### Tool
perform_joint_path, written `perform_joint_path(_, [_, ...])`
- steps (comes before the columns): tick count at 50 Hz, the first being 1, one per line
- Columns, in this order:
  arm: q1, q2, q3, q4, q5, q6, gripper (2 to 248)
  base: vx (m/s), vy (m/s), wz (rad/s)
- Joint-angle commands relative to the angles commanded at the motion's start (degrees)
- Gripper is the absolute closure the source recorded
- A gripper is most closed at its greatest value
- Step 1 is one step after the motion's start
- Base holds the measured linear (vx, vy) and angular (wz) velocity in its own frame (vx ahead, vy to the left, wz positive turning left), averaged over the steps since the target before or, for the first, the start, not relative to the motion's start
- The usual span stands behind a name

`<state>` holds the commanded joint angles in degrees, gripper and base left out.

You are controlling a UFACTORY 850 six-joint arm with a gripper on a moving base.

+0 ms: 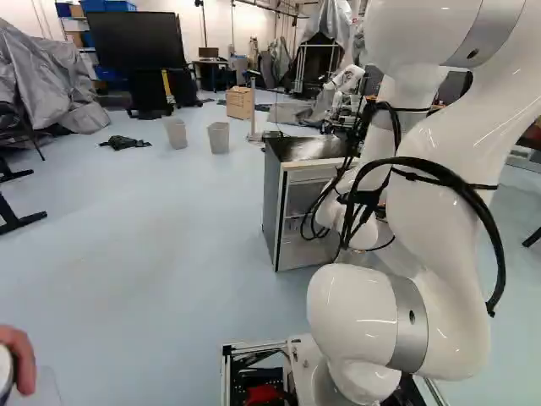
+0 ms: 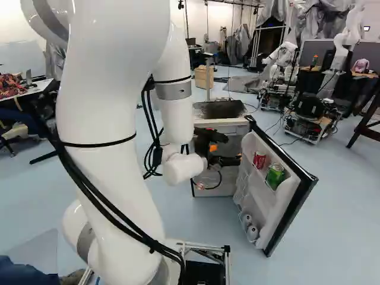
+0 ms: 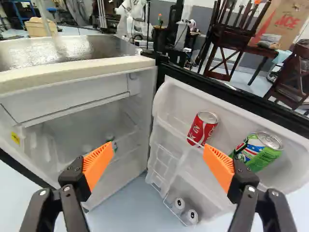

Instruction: Grab a drink from the fridge

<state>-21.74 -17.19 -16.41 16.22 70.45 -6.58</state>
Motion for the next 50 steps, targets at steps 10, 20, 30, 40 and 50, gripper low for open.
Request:
perform_joint_path(10, [0.15,-0.34,-0.45,3.47,0.0,0.0,3,0.0,0.0,0.0])
perform_joint_path(20, [0.34,-0.78,-1.02,6.97,0.0,0.0,3,0.0,0.0,0.0])
perform_joint_path(30, [0.53,-1.22,-1.59,10.4,0.0,0.0,3,0.0,0.0,0.0])
perform_joint_path(40, [0.72,-1.65,-2.16,13.88,0.0,0.0,3,0.0,0.0,0.0])
perform_joint_path(50, [0.91,-2.07,-2.73,17.21,0.0,0.0,3,0.0,0.0,0.0])
